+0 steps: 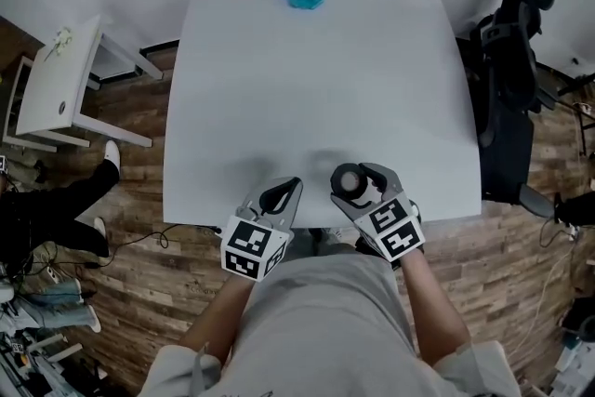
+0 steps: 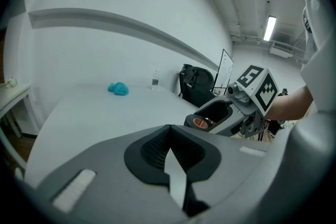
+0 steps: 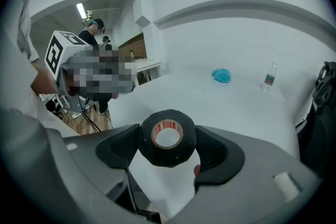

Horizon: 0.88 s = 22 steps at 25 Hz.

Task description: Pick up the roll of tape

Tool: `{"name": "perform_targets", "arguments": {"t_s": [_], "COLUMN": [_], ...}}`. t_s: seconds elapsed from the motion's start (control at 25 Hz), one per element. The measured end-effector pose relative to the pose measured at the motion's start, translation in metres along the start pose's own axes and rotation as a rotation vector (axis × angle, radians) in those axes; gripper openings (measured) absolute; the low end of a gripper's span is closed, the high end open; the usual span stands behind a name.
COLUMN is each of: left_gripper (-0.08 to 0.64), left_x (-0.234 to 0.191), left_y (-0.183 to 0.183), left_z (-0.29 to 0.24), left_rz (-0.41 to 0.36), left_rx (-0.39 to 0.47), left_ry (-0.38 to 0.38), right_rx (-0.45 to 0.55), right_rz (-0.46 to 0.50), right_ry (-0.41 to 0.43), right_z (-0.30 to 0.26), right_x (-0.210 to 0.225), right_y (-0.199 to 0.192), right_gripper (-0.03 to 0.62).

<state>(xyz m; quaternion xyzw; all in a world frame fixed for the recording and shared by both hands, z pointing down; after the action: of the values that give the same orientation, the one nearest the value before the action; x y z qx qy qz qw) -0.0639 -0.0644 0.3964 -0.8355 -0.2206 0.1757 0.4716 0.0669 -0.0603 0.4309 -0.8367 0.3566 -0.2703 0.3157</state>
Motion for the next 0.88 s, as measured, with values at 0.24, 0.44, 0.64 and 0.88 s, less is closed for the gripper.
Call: {"name": "perform_targets", "arguments": {"t_s": [0.24, 0.44, 0.64, 0.88], "left_gripper": [0.018, 0.018, 0.018, 0.018], "left_x": [-0.002, -0.005, -0.005, -0.001], "left_y": [0.006, 0.008, 0.013, 0.014], "left_z": [0.002, 0.004, 0.005, 0.003], "left_rz": [-0.005, -0.013, -0.016, -0.020], "left_rx": [0.011, 0.015, 0.034, 0.032], "left_ry": [0.004, 0.011, 0.018, 0.000], "right_rx": [0.029, 0.038, 0.028, 0.040], "right_rz": [0.001, 0.001, 0.022, 0.039], "right_ry": [-0.012, 0.003, 0.008, 0.009], "right_z": [0.007, 0.007, 0.003, 0.003], "right_x": [-0.002, -0.011, -0.015, -0.017], "right_y": [0.009, 0.012, 0.013, 0.022], "right_gripper": [0.339, 0.339, 0.339, 0.337]}}
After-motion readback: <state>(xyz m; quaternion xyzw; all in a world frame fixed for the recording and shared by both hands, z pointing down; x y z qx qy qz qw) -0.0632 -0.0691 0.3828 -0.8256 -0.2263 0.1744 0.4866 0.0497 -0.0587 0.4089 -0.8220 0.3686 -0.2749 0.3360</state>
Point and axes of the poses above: the fingertips, and each gripper's own axes: z backward along the fingers, x to its right, y out of its top, the point moved 4 cm from there along z, backward along the fingers, and after that the axes turned 13 degrees about y, right-handed, at the moved point
